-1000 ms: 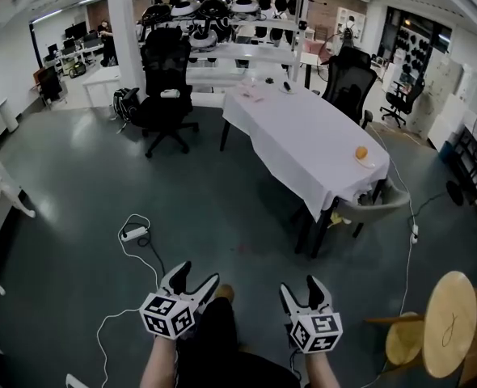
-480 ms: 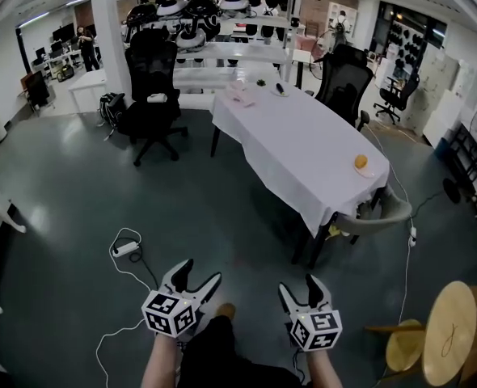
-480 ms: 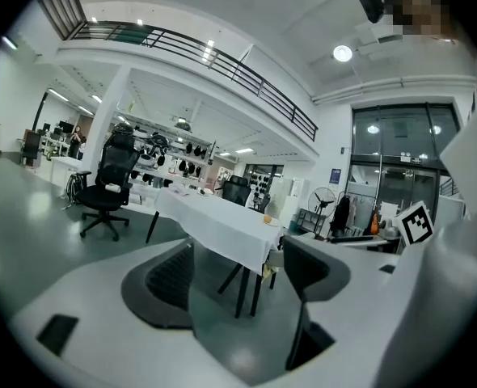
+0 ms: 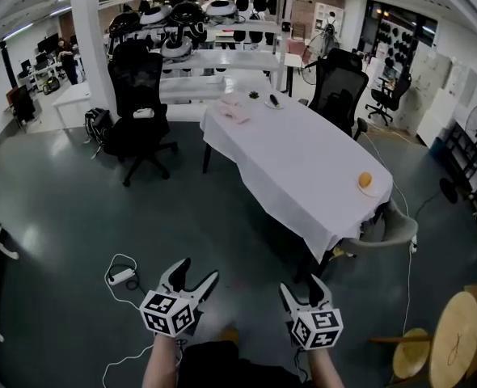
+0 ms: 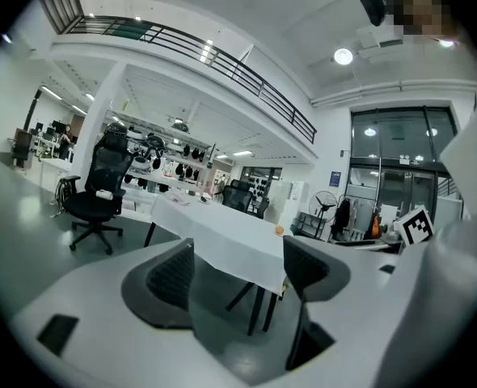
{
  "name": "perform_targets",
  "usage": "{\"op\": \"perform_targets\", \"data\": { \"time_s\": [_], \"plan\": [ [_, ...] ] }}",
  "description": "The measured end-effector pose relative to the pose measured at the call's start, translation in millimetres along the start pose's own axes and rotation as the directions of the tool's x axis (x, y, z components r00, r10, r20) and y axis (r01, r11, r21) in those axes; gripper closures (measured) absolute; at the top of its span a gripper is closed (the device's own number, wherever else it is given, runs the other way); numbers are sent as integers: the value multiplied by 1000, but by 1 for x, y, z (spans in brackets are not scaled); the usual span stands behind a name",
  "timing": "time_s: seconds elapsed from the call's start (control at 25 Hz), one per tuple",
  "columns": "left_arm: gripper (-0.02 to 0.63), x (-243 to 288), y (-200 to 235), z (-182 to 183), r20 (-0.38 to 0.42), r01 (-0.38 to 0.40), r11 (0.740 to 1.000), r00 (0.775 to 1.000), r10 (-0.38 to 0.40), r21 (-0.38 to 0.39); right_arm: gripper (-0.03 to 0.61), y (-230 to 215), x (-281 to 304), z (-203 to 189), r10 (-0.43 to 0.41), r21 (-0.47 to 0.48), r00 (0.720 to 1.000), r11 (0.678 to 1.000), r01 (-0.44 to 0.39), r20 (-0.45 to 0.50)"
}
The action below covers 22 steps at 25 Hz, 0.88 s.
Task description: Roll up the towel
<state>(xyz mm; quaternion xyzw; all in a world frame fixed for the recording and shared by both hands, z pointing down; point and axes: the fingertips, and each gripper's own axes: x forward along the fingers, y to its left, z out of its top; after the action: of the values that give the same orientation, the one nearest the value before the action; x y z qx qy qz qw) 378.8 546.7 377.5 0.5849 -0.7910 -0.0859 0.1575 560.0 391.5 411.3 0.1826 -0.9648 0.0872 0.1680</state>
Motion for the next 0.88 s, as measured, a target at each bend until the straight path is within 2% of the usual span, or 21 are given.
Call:
{"op": "perform_targets", "data": {
  "time_s": [0.56,0.88],
  "plan": [
    [253,57,78,27,3,4,1000,1000,-4,-14,259,2,91,26,-15,3,1000,1000,15,-1],
    [253,50,90,9,-53,7,1000,999,-8,-17,259,21,103,14,-2,14,999,1000,3,-41]
  ]
}}
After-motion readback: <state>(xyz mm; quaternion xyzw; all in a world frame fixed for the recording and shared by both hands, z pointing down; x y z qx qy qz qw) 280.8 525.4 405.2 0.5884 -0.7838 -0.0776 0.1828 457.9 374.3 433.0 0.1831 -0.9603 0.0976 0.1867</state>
